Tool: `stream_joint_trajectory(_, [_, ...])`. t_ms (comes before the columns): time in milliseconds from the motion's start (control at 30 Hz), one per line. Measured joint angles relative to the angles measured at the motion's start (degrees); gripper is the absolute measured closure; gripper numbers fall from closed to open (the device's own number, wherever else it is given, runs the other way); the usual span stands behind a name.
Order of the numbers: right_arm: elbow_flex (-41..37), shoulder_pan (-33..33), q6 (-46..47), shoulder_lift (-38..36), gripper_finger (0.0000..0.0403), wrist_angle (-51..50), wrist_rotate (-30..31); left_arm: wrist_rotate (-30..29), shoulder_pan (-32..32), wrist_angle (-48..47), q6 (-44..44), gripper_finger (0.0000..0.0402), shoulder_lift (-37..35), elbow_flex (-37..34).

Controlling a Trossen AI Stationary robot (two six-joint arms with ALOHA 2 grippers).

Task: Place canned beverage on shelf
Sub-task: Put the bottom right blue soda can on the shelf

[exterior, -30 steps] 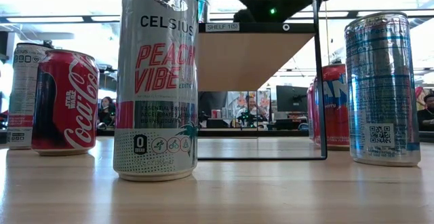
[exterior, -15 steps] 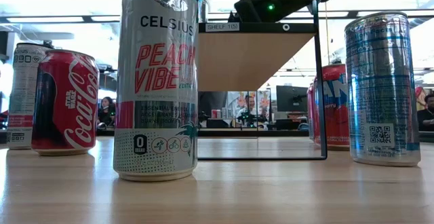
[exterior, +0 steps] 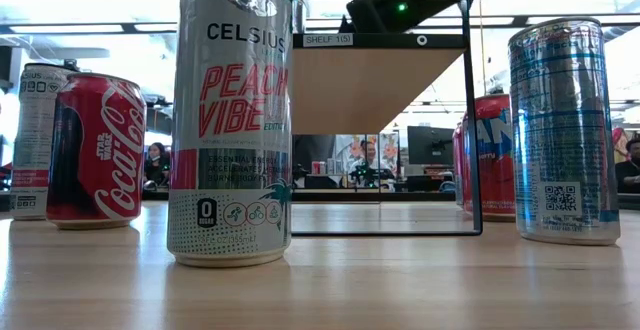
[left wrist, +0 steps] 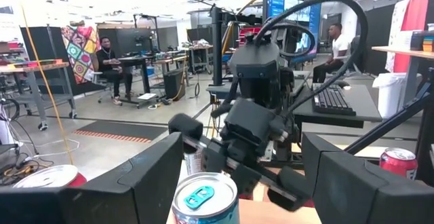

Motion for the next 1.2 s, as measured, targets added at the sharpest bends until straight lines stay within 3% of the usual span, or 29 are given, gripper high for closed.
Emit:
stream_joint_trajectory(333, [0.0, 3.6, 7.3, -7.7, 0.0394, -10.4, 7.0, 0.5, -1.2, 4.0, -3.8, 0.0135, 2.4, -0.1])
stream_joint_trajectory(533, [0.0, 6.2, 18.7, -14.1, 0.0394, -16.4, 7.1, 0.6, -3.7, 6.3, -4.4, 0.0135, 3.3, 0.8])
stream_joint_trajectory(800, [0.1, 10.3, 35.5, -20.7, 0.0394, -27.7, 1.0, 0.6, -6.7, 7.7, -5.4, 0.0135, 3.3, 2.1])
stream_joint_trajectory(933, [0.1, 13.3, 41.3, -22.0, 0.0394, -28.3, 0.6, 0.6, -7.6, 9.6, -5.7, 0.0135, 3.3, 2.1])
stream_joint_trajectory(1200, [0.1, 20.0, 52.2, -22.2, 0.0394, -29.1, -8.1, 0.6, -9.2, 10.3, -8.9, 0.0135, 3.5, 2.1])
